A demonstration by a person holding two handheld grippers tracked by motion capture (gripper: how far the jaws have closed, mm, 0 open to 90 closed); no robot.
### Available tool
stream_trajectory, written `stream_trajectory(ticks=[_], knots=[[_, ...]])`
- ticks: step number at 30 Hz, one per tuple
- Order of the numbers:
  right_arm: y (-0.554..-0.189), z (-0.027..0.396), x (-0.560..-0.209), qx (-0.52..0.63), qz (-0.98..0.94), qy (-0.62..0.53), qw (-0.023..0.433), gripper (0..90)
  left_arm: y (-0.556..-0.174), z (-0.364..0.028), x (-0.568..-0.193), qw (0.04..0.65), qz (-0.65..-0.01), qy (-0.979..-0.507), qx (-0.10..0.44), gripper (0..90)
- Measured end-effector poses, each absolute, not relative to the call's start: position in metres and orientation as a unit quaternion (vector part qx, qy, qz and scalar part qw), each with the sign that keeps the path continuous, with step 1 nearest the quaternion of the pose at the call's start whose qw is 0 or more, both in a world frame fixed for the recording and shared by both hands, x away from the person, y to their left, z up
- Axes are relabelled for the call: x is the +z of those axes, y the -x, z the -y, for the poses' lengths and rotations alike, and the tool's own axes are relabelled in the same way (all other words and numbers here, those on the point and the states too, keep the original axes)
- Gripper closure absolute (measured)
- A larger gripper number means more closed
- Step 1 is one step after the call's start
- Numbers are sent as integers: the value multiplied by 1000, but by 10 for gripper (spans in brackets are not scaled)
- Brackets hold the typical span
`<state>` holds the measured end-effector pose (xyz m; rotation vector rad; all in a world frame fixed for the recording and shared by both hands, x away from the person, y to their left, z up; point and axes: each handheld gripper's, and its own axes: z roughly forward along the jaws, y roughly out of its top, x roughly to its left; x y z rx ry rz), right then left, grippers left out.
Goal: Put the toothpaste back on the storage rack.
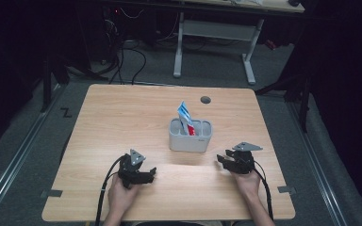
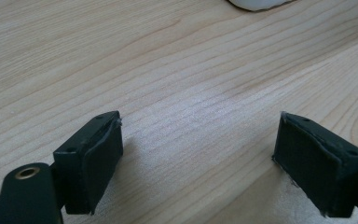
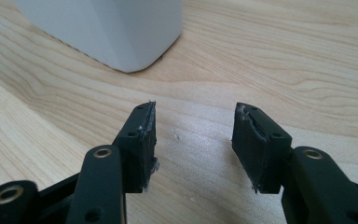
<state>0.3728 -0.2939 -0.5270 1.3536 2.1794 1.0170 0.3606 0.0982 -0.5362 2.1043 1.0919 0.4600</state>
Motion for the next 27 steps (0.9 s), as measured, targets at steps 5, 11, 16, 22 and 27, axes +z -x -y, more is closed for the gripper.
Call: stream_trajectory(ticks=[5, 11, 16, 22, 27], knots=[[-374, 290, -530, 354, -780, -478, 195, 481, -361, -98, -536, 355, -423, -815, 178, 157], [-372, 283, -531, 339, -795, -458, 210, 436, -361, -98, -536, 355, -423, -815, 178, 157], [-372, 282, -531, 339, -798, -454, 203, 395, -361, -98, -536, 355, -423, -814, 178, 157], [-371, 281, -531, 338, -799, -455, 203, 381, -361, -98, -536, 355, -423, -814, 178, 157], [-371, 281, -531, 339, -799, -454, 204, 375, -361, -98, -536, 355, -423, -814, 178, 158]])
